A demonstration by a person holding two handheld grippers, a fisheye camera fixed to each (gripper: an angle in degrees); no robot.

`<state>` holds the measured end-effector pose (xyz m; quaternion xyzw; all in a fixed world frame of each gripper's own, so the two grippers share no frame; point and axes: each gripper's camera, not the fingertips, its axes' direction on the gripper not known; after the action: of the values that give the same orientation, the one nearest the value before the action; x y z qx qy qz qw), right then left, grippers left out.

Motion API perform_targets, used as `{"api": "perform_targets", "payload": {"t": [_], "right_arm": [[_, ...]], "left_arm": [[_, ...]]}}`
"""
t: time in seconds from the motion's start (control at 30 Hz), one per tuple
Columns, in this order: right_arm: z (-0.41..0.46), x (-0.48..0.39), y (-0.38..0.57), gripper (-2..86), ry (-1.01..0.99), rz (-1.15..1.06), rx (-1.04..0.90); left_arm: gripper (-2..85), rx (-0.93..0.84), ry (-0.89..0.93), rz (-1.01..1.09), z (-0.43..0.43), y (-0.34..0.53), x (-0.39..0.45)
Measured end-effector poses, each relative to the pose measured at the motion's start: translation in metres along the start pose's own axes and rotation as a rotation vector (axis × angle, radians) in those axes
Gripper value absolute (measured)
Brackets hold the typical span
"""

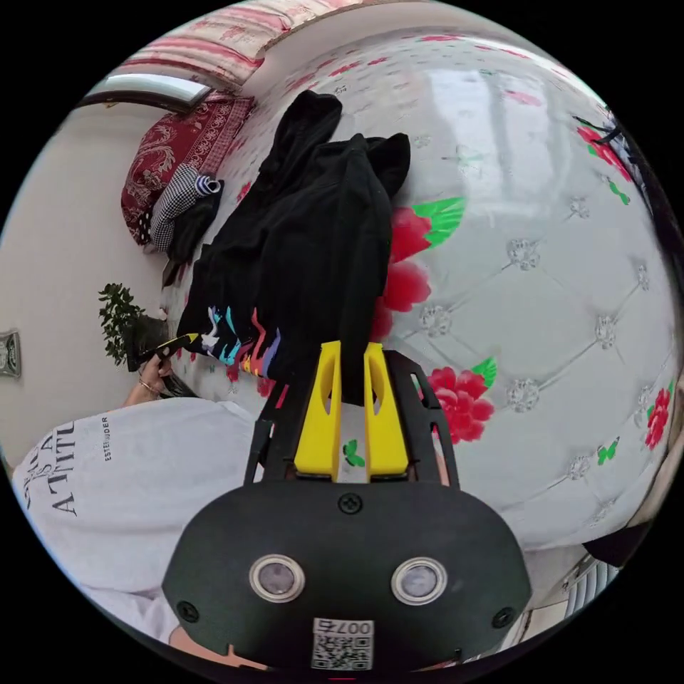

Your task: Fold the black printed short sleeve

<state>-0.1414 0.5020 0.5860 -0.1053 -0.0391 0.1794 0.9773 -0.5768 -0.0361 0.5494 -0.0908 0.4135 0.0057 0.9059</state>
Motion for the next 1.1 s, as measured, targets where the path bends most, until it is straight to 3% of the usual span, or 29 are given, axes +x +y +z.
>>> {"api": "perform_targets", "payload": {"t": [0.1, 0.23, 0.4, 0.5, 0.63, 0.9, 1.1], "right_arm": [[0.003, 0.015, 0.08, 4.7, -0.009, 0.027, -0.056], [0.023, 0.044, 0.163, 5.9, -0.043, 0.12, -0.141], [-0.047, 0.055, 0.166, 7.8, 0.024, 0.12, 0.059], [-0.094, 0.054, 0.126, 8.9, 0.046, 0.113, 0.244], [-0.101, 0.046, 0.037, 10.0, -0.114, 0.09, 0.4], [-0.057, -0.025, -0.189, 8.9, -0.002, -0.105, 0.317], [-0.026, 0.02, -0.33, 8.0, 0.018, -0.01, 0.245]], "left_arm": [[5.8, -0.048, 0.039, -0.072, 0.017, 0.072, -0.002], [7.8, 0.035, 0.061, -0.15, 0.02, 0.131, -0.007], [10.0, 0.109, 0.03, -0.192, -0.011, 0.126, -0.032], [9.2, 0.208, -0.026, -0.164, -0.031, 0.095, -0.035], [9.6, 0.301, 0.006, -0.131, -0.036, 0.039, -0.027], [9.5, 0.278, 0.119, 0.108, -0.004, -0.106, 0.019], [9.8, 0.199, 0.17, 0.276, 0.043, -0.225, 0.041]]}}
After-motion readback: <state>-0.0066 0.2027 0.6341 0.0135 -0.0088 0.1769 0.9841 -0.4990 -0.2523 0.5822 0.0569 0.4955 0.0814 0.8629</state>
